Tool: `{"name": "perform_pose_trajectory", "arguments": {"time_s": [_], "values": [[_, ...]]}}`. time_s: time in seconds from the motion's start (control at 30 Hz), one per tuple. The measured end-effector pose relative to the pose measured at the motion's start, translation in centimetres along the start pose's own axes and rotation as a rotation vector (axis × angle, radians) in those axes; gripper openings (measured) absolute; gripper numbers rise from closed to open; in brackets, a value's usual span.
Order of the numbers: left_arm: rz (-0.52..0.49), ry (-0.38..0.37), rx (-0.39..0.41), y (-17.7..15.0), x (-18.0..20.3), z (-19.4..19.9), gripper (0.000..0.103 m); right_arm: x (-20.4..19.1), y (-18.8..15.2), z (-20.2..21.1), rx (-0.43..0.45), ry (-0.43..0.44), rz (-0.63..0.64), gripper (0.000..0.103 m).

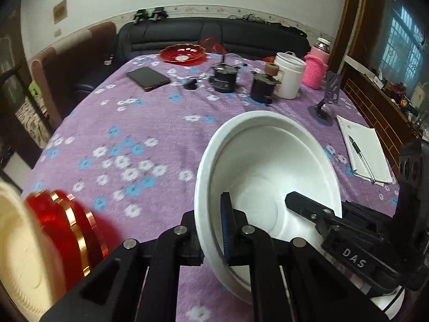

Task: Organize plates and bowls
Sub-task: 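Carry the white bowl with both tools and lower it onto the beige bowl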

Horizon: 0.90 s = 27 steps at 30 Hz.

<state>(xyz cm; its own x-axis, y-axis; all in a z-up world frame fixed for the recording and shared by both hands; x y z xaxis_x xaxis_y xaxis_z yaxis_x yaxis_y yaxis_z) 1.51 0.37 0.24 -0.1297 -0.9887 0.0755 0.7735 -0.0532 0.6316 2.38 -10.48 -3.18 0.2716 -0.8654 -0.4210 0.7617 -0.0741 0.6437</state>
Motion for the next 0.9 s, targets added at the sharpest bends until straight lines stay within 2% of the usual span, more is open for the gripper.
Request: {"name": "perform_pose_trajectory", "arguments": {"time_s": [0.2, 0.4, 0.67, 0.9], "values": [[0.054, -0.039, 0.07, -0.1, -2.4, 4.8, 0.009, -4.2, 0.0, 2.3, 0.048, 0.039, 0.011, 0.021], [0.134, -0.03, 0.154, -0.3, -6.9, 9.9, 0.009, -11.5, 1.0, 3.9, 0.076, 0.074, 0.109, 0.021], [0.28, 0.048, 0.22, -0.9, -16.6, 14.9, 0.009, -21.4, 0.7, 1.0, 0.024, 0.141, 0.241, 0.021], [0.368, 0.077, 0.206, -2.2, -21.9, 14.8, 0.009, -26.6, 0.3, -1.6, -0.023, 0.119, 0.336, 0.021]]}}
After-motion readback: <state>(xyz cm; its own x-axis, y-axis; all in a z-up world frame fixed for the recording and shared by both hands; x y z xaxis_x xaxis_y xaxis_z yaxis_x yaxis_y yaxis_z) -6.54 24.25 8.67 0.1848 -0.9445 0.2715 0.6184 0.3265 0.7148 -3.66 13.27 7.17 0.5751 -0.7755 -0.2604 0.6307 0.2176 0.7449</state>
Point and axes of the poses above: each gripper's, at about its wrist camera, not at the fingertips, and z roughly against the way its jaws point, x to its right, y to its top, the point moved 10 cm from there along -z, roughly the way its jaws point
